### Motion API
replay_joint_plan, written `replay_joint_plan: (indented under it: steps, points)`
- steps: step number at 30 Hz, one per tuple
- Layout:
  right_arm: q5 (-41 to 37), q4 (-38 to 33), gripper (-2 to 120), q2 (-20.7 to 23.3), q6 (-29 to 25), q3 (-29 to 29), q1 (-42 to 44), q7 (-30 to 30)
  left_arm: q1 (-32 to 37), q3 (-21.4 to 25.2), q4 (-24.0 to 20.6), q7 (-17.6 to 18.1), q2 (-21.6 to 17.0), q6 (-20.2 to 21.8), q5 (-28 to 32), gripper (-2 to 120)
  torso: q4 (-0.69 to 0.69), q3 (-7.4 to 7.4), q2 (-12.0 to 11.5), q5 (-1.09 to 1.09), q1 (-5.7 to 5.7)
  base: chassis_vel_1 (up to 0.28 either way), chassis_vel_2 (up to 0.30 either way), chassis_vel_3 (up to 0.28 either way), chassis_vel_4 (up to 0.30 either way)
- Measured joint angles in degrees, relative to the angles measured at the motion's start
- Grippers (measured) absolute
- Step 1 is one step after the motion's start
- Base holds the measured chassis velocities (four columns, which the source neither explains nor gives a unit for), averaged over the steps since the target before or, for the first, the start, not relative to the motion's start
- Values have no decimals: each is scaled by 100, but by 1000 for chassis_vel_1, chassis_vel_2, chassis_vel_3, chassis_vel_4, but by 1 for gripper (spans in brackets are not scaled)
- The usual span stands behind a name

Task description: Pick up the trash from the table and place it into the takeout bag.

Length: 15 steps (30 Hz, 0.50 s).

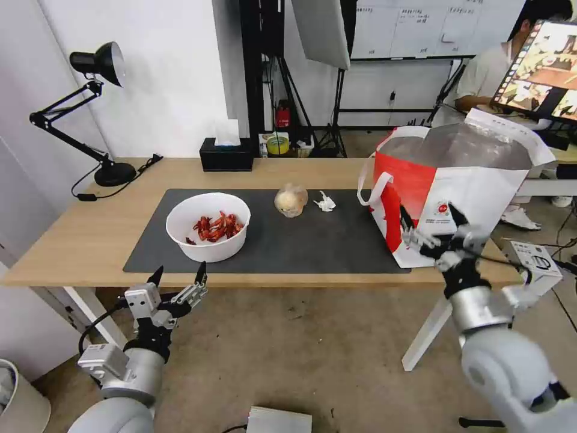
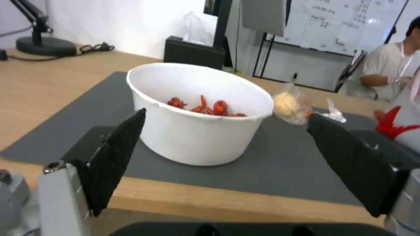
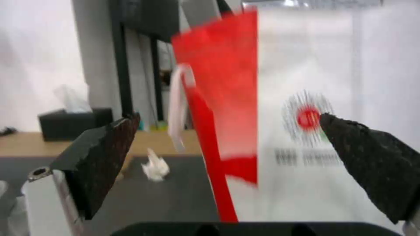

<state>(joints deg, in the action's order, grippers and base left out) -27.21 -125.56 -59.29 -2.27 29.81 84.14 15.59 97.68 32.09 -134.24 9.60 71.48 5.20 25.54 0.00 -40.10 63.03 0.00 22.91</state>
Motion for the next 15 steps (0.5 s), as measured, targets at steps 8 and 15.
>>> replay_joint_plan:
  steps: [8,15]
  points:
    - [574,4,100,-428,83,-72,529,84,177,-24,142,-223,30,-235,-249,100,0,0,0,-1,0,0,0,0,0]
    - [708,-12,100,-529,101,-119,666,70,179,-95,212,-303,55,-330,-433,100,0,0,0,0,1,0,0,0,0]
